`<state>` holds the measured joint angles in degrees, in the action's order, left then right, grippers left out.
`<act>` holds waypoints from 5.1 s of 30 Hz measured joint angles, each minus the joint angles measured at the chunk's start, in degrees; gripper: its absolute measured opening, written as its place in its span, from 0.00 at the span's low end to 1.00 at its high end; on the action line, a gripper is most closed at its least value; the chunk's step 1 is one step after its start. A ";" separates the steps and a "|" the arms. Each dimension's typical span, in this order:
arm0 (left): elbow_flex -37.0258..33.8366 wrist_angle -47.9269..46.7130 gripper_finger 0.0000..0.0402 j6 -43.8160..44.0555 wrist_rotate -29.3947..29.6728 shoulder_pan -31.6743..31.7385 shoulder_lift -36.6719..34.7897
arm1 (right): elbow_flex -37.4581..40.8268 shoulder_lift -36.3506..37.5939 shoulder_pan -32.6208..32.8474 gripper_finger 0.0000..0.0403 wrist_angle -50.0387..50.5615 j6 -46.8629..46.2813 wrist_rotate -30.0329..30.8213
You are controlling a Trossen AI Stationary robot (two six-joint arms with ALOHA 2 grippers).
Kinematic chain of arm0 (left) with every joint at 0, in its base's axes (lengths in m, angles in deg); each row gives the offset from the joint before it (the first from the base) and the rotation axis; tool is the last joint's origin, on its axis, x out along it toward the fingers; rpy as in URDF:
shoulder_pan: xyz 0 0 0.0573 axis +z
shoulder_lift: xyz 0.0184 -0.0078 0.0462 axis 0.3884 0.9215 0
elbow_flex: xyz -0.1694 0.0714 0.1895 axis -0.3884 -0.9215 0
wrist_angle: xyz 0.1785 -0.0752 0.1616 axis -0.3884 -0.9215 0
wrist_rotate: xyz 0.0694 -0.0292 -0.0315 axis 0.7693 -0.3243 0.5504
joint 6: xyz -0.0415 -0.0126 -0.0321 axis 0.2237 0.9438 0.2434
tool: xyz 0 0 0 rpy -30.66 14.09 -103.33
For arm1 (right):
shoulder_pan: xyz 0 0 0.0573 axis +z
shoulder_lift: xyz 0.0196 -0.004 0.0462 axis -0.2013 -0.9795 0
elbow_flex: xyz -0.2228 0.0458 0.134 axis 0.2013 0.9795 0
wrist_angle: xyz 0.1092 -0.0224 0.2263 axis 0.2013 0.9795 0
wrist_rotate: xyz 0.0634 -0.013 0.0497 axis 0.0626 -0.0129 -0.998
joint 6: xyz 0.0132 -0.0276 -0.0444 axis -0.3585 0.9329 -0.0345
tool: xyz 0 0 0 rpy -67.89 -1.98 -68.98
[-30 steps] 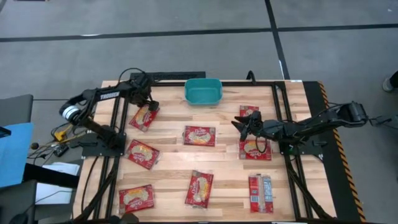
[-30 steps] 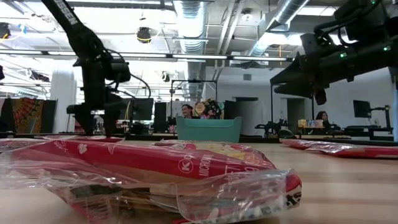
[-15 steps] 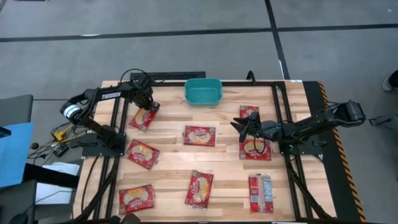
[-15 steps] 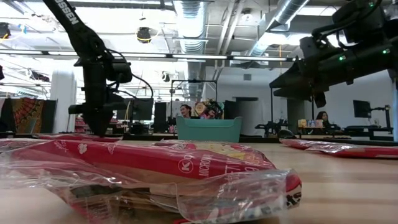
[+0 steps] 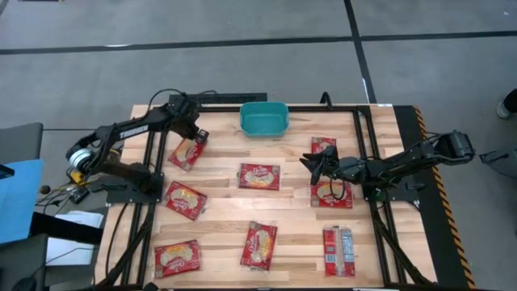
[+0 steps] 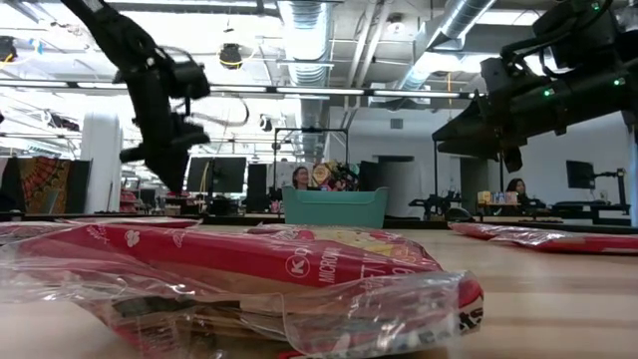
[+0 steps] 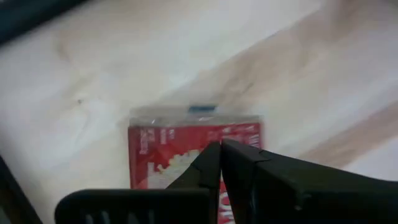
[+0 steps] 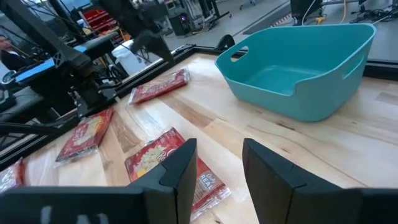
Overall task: Sort popcorn bags into baskets
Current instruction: Put the red popcorn bag into the blue bin
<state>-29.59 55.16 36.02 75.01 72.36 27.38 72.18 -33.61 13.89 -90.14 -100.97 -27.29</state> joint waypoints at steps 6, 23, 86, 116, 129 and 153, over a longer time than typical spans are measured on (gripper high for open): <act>0.02 -0.48 0.01 4.69 6.90 -1.33 -5.56 | 0.02 0.00 0.00 0.36 -0.91 -0.20 -0.01; 3.08 -1.04 0.76 9.70 8.64 7.03 13.36 | 0.04 0.00 2.46 0.48 -0.66 2.94 -0.83; 11.16 -26.36 0.10 19.82 16.50 -22.33 -2.17 | -24.10 -34.29 3.00 0.59 -15.30 12.07 -4.72; 5.27 -21.40 0.47 4.68 9.32 -21.31 24.45 | -19.08 -27.02 4.48 0.56 -11.21 12.00 -4.62; 6.43 -22.94 0.02 4.32 8.89 -19.25 24.80 | -19.08 -27.02 5.65 0.55 -10.73 11.93 -4.60; 8.46 4.81 0.00 28.84 18.98 -39.61 -6.94 | -25.68 -29.85 3.99 0.56 -10.34 23.75 -8.85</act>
<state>-21.13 59.97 64.86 93.99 32.75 20.44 46.50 -63.46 17.89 -100.48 -77.22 -36.14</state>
